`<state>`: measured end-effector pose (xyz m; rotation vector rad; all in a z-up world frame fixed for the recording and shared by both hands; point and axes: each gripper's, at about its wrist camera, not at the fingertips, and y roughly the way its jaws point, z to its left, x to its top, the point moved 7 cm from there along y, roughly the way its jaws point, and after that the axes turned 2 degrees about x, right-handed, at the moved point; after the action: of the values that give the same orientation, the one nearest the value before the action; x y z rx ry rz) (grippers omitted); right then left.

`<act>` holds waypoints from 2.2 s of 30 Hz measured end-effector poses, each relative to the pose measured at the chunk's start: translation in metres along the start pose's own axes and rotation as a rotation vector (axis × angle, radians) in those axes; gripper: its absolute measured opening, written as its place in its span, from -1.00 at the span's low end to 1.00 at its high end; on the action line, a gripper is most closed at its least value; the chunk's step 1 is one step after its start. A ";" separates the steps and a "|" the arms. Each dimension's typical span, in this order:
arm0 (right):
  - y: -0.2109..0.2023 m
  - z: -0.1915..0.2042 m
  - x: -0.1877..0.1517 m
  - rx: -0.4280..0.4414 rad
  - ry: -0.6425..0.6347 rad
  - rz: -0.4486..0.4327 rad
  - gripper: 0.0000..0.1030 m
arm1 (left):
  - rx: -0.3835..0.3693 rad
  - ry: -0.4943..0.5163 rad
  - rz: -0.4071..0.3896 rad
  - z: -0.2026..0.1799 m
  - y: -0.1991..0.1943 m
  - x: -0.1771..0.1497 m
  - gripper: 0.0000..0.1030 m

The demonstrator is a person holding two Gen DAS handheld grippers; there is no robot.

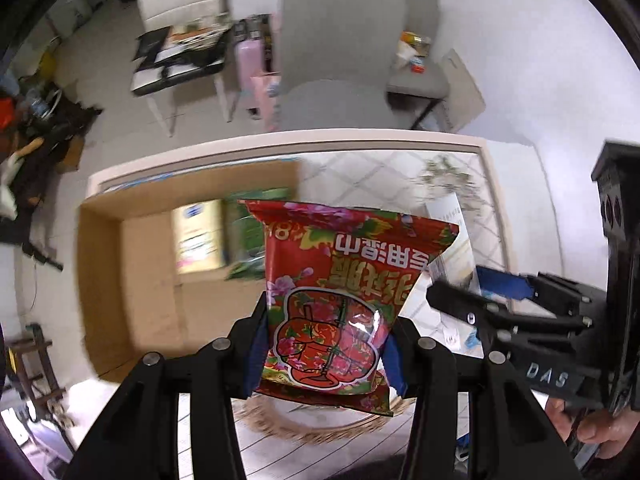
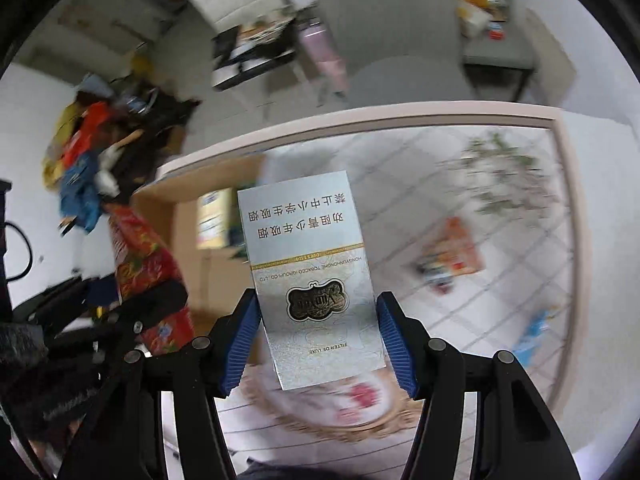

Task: Organize soft objects
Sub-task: 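Carry the red snack bag with the left tool while the right tool carries the white box into the box, then grasp the orange panda snack bag with the left tool while the right tool grasps the blue ice-pop tube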

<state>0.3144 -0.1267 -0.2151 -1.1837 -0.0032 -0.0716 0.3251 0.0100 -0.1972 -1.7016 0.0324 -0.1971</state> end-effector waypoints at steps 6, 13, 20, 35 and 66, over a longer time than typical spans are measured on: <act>0.055 0.073 -0.021 0.008 0.006 0.077 0.20 | 0.055 -0.101 0.022 0.095 0.002 -0.018 -0.13; 0.135 0.093 -0.023 -0.066 0.049 0.146 0.20 | 0.107 -0.137 0.107 0.164 0.049 -0.015 -0.13; 0.176 0.087 -0.030 -0.138 0.097 0.197 0.20 | 0.094 -0.142 0.177 0.185 0.102 0.014 -0.13; 0.212 0.076 -0.030 -0.188 0.156 0.276 0.58 | 0.072 -0.184 0.295 0.204 0.152 0.048 -0.10; 0.095 0.110 -0.078 -0.208 -0.069 0.059 0.92 | 0.093 -0.196 0.030 0.173 0.005 -0.093 0.89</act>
<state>0.2455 0.0147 -0.2646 -1.3928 -0.0219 0.0217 0.2597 0.1919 -0.2345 -1.6197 -0.0956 -0.0090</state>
